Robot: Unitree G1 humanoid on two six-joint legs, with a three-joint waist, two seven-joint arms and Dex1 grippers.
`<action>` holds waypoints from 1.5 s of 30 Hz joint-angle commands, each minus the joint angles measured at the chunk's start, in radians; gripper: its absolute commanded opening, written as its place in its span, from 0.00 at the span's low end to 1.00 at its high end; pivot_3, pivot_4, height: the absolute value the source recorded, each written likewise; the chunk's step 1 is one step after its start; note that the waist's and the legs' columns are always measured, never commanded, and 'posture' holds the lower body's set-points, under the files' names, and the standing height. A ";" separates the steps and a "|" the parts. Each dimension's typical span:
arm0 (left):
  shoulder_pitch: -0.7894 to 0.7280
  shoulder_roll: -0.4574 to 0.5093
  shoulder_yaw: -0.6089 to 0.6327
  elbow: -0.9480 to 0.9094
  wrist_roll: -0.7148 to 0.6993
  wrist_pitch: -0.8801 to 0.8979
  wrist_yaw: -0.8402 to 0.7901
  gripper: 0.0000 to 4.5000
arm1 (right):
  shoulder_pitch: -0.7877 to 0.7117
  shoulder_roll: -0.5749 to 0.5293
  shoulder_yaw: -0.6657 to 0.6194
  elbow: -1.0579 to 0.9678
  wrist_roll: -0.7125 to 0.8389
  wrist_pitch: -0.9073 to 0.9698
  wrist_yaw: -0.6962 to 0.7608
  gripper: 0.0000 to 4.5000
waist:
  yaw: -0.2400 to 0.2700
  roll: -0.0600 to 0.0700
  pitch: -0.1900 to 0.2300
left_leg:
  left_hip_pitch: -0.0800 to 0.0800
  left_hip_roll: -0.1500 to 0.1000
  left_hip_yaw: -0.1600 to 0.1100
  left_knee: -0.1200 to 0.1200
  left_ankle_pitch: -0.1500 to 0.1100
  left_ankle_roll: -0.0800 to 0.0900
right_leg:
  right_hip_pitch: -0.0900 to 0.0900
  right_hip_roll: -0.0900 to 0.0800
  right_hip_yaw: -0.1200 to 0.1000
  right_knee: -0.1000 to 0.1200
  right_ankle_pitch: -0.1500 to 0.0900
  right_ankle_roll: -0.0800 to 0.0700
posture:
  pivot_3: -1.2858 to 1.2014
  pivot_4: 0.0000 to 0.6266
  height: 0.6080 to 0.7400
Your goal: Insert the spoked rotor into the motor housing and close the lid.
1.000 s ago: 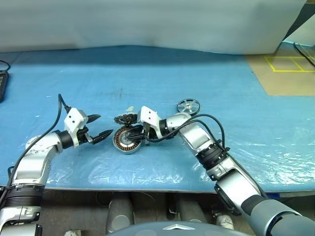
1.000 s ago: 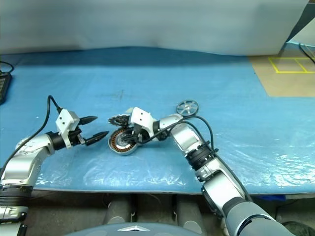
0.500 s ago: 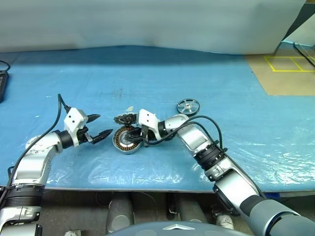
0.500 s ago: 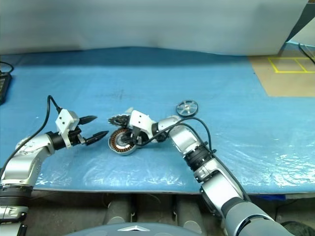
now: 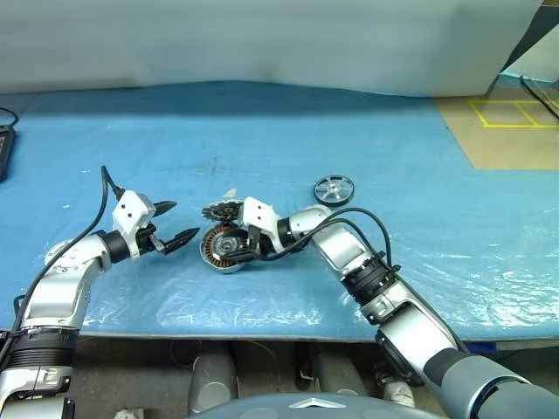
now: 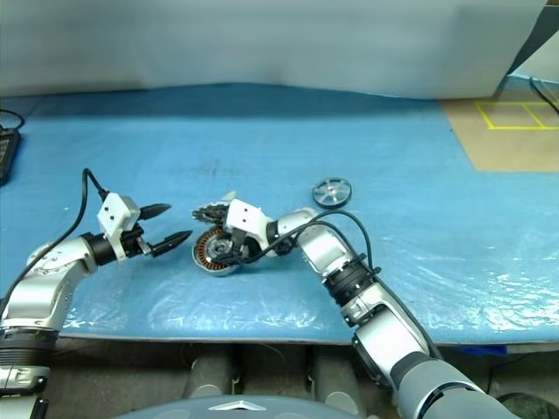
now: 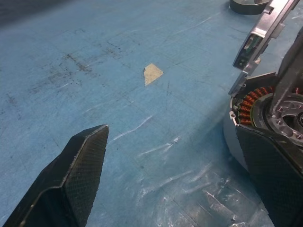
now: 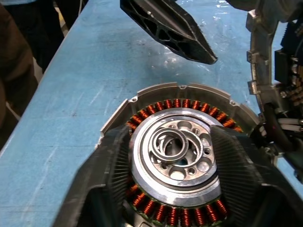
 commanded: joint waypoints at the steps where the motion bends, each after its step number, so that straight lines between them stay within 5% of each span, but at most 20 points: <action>1: 0.001 0.010 0.022 -0.020 0.000 -0.023 0.007 1.00 | -0.012 0.010 -0.011 -0.002 0.001 -0.034 -0.011 0.90 | 0.000 0.000 0.000 | 0.000 0.000 0.000 0.000 0.000 0.000 | 0.000 0.000 0.000 0.000 0.000 0.000 | 0.52 0.24 1.00; 3: -0.002 0.008 0.020 -0.017 0.001 -0.024 0.007 1.00 | -0.012 0.007 -0.014 -0.008 0.005 -0.035 -0.005 0.99 | 0.000 0.000 0.000 | 0.000 0.000 0.000 0.000 0.000 0.000 | 0.000 0.000 0.000 0.000 0.000 0.000 | 0.52 0.24 1.00; 20: -0.017 0.007 0.011 0.007 0.010 -0.041 0.004 1.00 | -0.005 0.004 -0.046 -0.098 0.089 0.055 0.047 0.99 | 0.000 0.000 0.000 | 0.000 0.000 0.000 0.000 0.000 0.000 | 0.000 0.000 0.000 0.001 0.000 0.000 | 0.52 0.24 1.00; 23: -0.019 0.007 0.012 0.011 0.012 -0.043 0.005 1.00 | -0.007 -0.001 -0.036 -0.081 0.068 0.028 0.039 0.86 | 0.000 0.000 0.000 | 0.000 0.000 0.000 0.000 0.000 0.000 | 0.000 0.000 0.000 0.001 0.000 0.000 | 0.52 0.24 1.00; 29: -0.018 0.003 0.013 0.013 0.016 -0.044 0.008 1.00 | -0.012 -0.006 -0.037 -0.070 0.057 0.008 0.033 0.41 | 0.000 0.000 0.000 | 0.000 0.000 0.000 0.000 0.000 0.000 | 0.000 0.000 0.000 0.001 0.000 0.000 | 0.52 0.24 1.00; 34: -0.019 0.000 0.012 0.018 0.019 -0.047 0.012 1.00 | -0.012 -0.006 -0.041 -0.074 0.061 0.007 0.032 0.41 | 0.000 0.000 0.000 | 0.000 0.000 0.000 0.000 0.000 0.000 | 0.000 0.000 0.000 0.001 0.000 0.000 | 0.52 0.24 1.00; 41: -0.020 -0.003 0.009 0.031 0.024 -0.056 0.014 1.00 | 0.003 -0.009 -0.035 -0.097 0.067 0.027 0.037 0.01 | 0.000 0.000 0.000 | 0.000 0.000 0.000 0.000 0.000 0.000 | 0.000 0.000 0.000 0.001 0.000 0.000 | 0.52 0.24 1.00; 45: -0.025 -0.004 0.008 0.037 0.025 -0.060 0.013 1.00 | 0.004 -0.013 -0.024 -0.086 0.056 0.021 0.040 0.01 | 0.000 0.000 0.000 | 0.000 0.000 0.000 0.000 0.000 0.000 | 0.000 0.000 0.000 0.001 0.000 0.000 | 0.52 0.24 1.00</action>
